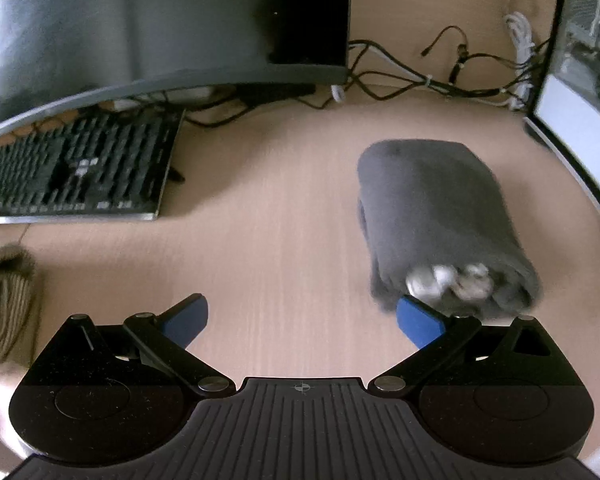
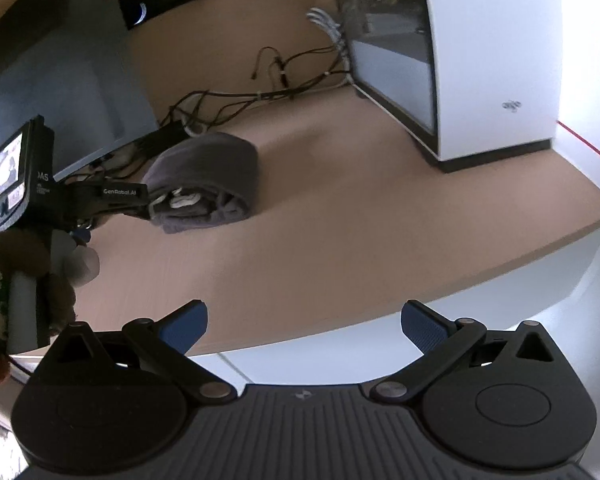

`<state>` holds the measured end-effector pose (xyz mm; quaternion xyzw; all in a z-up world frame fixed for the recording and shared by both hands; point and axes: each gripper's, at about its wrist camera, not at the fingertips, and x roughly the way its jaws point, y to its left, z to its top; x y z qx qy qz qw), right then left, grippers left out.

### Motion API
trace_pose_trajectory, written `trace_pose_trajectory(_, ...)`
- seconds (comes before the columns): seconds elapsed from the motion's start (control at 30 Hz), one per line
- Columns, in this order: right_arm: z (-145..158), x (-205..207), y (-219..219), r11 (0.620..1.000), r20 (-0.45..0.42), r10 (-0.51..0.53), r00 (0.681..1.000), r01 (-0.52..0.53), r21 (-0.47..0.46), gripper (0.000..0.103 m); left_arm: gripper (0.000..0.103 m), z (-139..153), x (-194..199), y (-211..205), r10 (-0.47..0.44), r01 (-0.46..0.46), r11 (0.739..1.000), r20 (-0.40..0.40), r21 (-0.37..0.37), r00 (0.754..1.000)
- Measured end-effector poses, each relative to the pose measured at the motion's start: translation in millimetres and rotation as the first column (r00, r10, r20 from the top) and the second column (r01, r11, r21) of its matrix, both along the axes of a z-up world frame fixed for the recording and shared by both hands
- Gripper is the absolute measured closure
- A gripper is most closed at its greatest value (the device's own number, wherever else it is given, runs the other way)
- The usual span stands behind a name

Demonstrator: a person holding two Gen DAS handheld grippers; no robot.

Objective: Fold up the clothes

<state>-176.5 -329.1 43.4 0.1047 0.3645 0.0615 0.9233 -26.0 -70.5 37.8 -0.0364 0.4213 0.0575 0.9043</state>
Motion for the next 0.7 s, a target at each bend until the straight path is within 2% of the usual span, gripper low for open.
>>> trace_pose_trajectory(0.07, 1.3, -1.1, 2.5, 1.000, 0.009, 0.018, 1.000, -0.018, -0.003, 0.000, 0.000, 12.4, -29.7, 4.4, -0.026, 0.025, 0.997, -0.003, -0.075, 1.000)
trace_pose_trajectory(0.17, 5.1, -3.6, 4.1, 0.999, 0.022, 0.035, 0.999, -0.035, -0.008, 0.000, 0.000, 32.9, -81.3, 5.9, -0.071, 0.074, 0.988, 0.031, -0.135, 0.997)
trace_pose_trajectory(0.2, 8.0, -4.6, 4.5, 0.999, 0.033, 0.039, 0.999, -0.038, -0.011, 0.000, 0.000, 37.9, -98.6, 8.3, -0.081, 0.087, 0.988, 0.053, -0.129, 0.995)
trace_pose_trajectory(0.3, 19.0, -10.9, 3.0, 0.998, 0.085, 0.050, 0.995, -0.048, -0.027, 0.000, 0.000, 53.3, -151.8, -18.6, -0.103, 0.111, 0.992, 0.125, -0.059, 0.987)
trace_pose_trajectory(0.4, 30.5, -18.8, 3.1, 0.996, 0.136, 0.092, 0.986, -0.088, -0.034, 0.000, 0.000, 54.3, -192.9, -42.6, -0.109, 0.108, 0.994, 0.194, 0.013, 0.975)
trace_pose_trajectory(0.57, 34.4, -29.6, 7.7, 0.986, 0.152, 0.151, 0.977, -0.138, -0.095, 0.000, 0.000, 56.7, -212.4, -50.2, -0.075, 0.070, 0.997, 0.224, 0.031, 0.972)
trace_pose_trajectory(0.7, 41.8, -39.5, 2.3, 0.985, 0.198, 0.165, 0.966, -0.149, -0.091, 0.000, 0.000, 58.3, -217.7, -53.3, -0.047, 0.039, 0.998, 0.219, 0.042, 0.975)
